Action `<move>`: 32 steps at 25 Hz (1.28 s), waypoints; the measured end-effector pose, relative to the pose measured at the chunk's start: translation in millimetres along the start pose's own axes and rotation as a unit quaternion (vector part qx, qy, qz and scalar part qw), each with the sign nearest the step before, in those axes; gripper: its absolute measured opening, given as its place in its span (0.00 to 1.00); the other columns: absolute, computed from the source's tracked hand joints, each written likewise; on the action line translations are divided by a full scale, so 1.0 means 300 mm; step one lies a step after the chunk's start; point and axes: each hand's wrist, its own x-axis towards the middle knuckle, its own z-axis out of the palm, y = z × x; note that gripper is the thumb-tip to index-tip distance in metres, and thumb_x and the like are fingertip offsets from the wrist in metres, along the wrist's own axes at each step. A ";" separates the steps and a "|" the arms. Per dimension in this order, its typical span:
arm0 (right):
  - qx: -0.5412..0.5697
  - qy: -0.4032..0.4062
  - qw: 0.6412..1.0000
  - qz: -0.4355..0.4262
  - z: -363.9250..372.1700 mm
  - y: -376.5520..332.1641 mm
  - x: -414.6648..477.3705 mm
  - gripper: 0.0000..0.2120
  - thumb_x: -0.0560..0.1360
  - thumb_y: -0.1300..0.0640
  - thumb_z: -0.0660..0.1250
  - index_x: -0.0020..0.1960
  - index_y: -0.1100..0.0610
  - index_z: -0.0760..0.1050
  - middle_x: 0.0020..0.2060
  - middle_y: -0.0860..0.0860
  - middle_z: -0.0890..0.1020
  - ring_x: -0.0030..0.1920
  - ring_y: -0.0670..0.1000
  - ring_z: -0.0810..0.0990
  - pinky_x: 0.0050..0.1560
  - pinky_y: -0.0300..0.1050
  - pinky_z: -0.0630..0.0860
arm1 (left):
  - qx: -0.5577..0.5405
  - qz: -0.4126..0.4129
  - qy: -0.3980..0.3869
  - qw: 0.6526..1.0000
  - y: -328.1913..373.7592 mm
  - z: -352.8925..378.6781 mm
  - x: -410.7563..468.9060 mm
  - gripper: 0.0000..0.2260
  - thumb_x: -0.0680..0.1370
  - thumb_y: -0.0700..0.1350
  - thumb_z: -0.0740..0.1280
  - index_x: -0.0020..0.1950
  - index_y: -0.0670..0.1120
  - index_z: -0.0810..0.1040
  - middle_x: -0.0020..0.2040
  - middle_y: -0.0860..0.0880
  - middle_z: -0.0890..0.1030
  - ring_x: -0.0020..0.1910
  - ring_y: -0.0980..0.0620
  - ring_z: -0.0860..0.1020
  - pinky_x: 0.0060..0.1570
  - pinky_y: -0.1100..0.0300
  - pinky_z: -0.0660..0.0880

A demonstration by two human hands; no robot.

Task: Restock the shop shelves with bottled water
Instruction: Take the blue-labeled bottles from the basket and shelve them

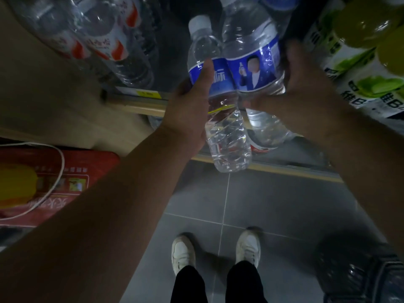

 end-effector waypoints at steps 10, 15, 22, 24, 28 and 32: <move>-0.060 0.060 0.990 -0.109 -0.019 -0.032 0.069 0.33 0.67 0.58 0.76 0.67 0.60 0.65 0.58 0.41 0.73 0.54 0.26 0.73 0.54 0.22 0.67 | -0.029 0.004 -0.005 1.000 -0.026 -0.027 0.063 0.13 0.81 0.50 0.62 0.53 0.42 0.79 0.46 0.40 0.83 0.43 0.42 0.82 0.52 0.44 0.78; -0.059 0.103 0.987 -0.110 0.013 0.032 0.094 0.38 0.66 0.58 0.76 0.70 0.62 0.62 0.61 0.44 0.72 0.61 0.37 0.72 0.60 0.29 0.69 | -0.052 -0.002 0.001 0.999 -0.030 -0.039 0.067 0.09 0.80 0.50 0.64 0.49 0.45 0.78 0.40 0.46 0.84 0.39 0.47 0.83 0.49 0.49 0.79; -0.002 0.233 0.971 -0.048 0.067 0.143 0.079 0.34 0.69 0.60 0.75 0.69 0.62 0.62 0.57 0.42 0.73 0.53 0.24 0.71 0.55 0.22 0.67 | -0.037 0.031 0.006 0.999 -0.024 -0.047 0.068 0.08 0.78 0.46 0.68 0.56 0.46 0.77 0.54 0.41 0.83 0.51 0.41 0.83 0.53 0.39 0.79; 0.004 0.243 0.969 -0.033 0.064 0.154 0.084 0.34 0.69 0.59 0.75 0.69 0.61 0.62 0.56 0.42 0.73 0.52 0.26 0.72 0.53 0.21 0.66 | -0.028 0.033 0.012 0.999 0.001 -0.043 0.074 0.08 0.77 0.43 0.70 0.55 0.47 0.77 0.54 0.43 0.83 0.50 0.43 0.84 0.50 0.41 0.81; 0.038 0.224 0.974 -0.015 0.081 0.167 0.073 0.32 0.69 0.58 0.75 0.69 0.57 0.64 0.57 0.42 0.75 0.55 0.33 0.75 0.56 0.26 0.69 | -0.026 0.089 0.046 0.995 0.055 -0.045 0.079 0.08 0.72 0.37 0.73 0.47 0.47 0.79 0.45 0.48 0.84 0.43 0.50 0.84 0.46 0.51 0.82; 0.038 0.220 0.975 -0.010 0.069 0.169 0.077 0.32 0.70 0.57 0.75 0.69 0.59 0.64 0.55 0.40 0.75 0.54 0.26 0.72 0.55 0.23 0.68 | -0.070 0.138 0.044 0.987 0.074 -0.086 0.040 0.11 0.73 0.36 0.71 0.53 0.46 0.77 0.50 0.47 0.84 0.50 0.46 0.84 0.53 0.40 0.79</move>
